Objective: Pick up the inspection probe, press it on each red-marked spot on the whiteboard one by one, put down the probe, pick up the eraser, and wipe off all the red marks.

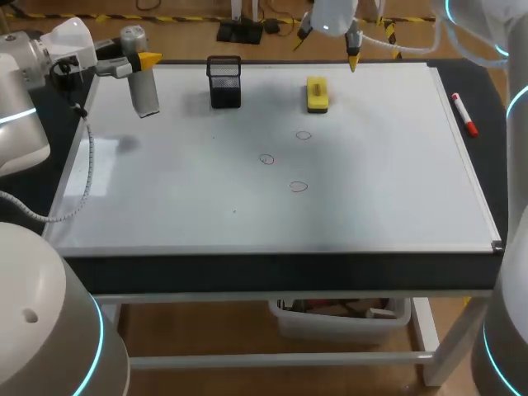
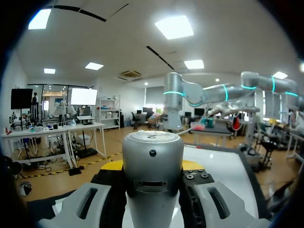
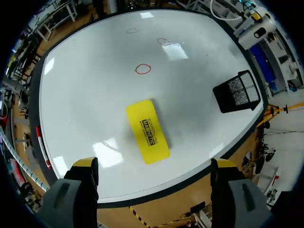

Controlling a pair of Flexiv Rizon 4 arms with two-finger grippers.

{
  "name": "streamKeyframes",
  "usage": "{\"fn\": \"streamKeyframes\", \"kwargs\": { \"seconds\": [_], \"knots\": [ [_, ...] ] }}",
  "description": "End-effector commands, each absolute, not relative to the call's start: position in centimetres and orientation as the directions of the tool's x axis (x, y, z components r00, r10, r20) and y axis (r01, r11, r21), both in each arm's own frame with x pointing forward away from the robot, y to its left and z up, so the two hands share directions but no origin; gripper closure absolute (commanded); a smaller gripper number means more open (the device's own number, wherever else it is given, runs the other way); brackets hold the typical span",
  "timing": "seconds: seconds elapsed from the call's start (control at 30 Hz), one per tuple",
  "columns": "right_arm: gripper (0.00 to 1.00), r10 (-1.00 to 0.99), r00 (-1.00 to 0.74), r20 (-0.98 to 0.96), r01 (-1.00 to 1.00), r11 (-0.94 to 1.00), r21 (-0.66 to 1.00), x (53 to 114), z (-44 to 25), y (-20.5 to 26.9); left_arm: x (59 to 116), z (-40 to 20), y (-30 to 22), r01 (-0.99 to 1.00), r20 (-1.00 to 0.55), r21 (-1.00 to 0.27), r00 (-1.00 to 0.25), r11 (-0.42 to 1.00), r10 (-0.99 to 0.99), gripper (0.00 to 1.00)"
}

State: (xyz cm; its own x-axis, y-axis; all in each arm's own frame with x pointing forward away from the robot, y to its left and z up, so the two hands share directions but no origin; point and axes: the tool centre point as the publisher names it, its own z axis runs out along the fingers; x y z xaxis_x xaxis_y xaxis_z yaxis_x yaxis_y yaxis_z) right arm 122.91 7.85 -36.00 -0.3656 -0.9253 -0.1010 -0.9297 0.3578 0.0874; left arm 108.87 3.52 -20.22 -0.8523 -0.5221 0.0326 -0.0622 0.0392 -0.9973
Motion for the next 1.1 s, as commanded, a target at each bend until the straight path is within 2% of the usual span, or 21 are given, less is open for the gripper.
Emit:
{"fn": "streamKeyframes", "kwargs": {
  "seconds": [0.03,0.43,0.7,1.1],
  "knots": [
    [0.0,-0.953,-0.302,0.028,-0.949,0.303,0.083,122.7,-36.7,8.4,108.9,-20.3,3.5,-0.059,0.031,-0.998,-0.852,0.037,-0.523,1.0],
    [0.0,-0.986,-0.153,-0.065,-0.985,0.147,0.089,121.5,-39.1,9.3,108.9,-20.3,3.5,-0.059,0.031,-0.998,-0.852,0.037,-0.523,1.0],
    [0.0,-0.978,-0.192,-0.076,-0.976,0.182,0.119,120.3,-40.5,9.4,108.9,-20.3,3.5,-0.059,0.031,-0.998,-0.852,0.037,-0.523,1.0],
    [0.0,-0.987,-0.158,-0.024,-0.98,0.154,0.127,119.6,-41.6,9.8,108.9,-20.3,3.5,-0.059,0.031,-0.998,-0.852,0.037,-0.523,1.0]
  ]
}}
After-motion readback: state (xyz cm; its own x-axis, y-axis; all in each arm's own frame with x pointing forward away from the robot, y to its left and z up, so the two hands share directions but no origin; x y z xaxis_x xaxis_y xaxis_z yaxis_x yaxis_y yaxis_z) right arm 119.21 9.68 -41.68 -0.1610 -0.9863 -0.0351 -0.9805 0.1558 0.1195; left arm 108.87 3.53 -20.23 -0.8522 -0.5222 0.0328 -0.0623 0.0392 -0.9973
